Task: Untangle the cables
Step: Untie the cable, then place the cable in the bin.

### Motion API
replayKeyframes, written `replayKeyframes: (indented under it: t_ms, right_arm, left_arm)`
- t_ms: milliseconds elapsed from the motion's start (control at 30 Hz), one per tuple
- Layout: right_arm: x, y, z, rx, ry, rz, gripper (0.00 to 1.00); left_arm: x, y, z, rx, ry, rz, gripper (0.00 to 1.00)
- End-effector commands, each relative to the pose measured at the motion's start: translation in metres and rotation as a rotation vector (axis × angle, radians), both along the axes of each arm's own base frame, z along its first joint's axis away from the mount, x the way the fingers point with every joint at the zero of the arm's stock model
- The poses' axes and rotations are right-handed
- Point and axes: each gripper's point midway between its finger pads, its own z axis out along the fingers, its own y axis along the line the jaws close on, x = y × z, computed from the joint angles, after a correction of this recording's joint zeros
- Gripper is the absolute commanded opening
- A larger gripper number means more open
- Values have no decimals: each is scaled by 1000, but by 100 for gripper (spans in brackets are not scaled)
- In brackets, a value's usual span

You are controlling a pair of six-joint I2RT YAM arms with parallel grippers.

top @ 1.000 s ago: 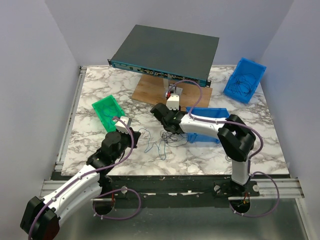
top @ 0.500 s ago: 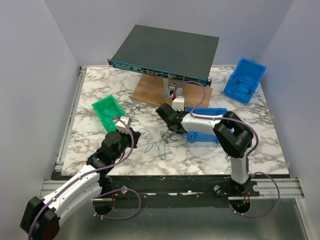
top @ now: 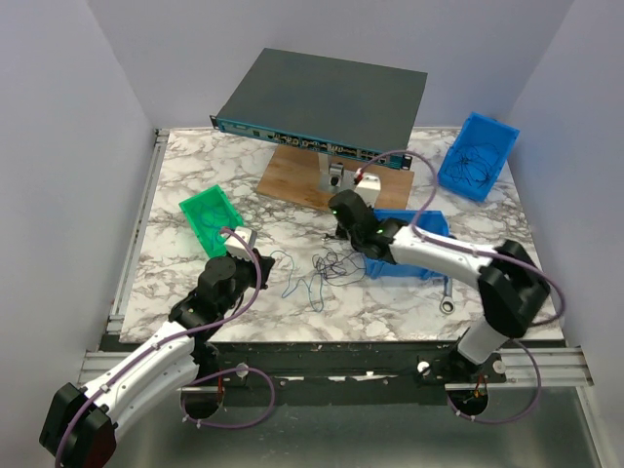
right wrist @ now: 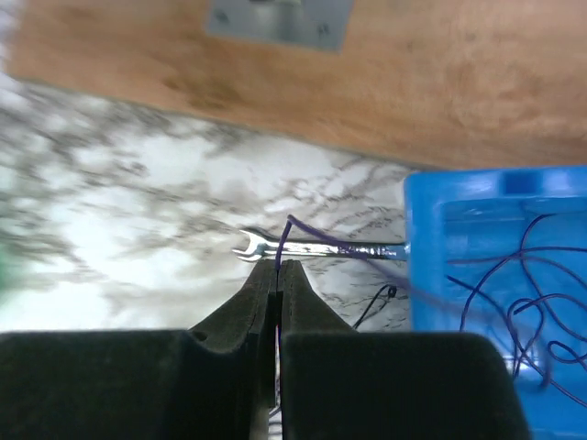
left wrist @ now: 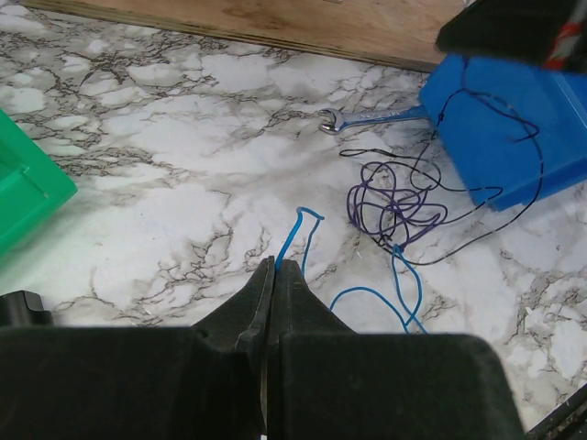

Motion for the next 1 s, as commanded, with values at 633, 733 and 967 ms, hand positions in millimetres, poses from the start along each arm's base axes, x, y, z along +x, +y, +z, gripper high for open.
replayKeyframes:
  t_ms: [633,733,967]
  right_arm:
    - [-16,-108,59,216,-161,-177,11]
    - [-18,-105,51,227,-137,-175,65]
    - [-30,-98,83,227,-134,-63,70]
  left_arm:
    - [0,-5,4,-3,-24,-25,0]
    - [-1,-5,3,-1,-23,-28,0]
    - [-3,-12,3,16,-20,-59,0]
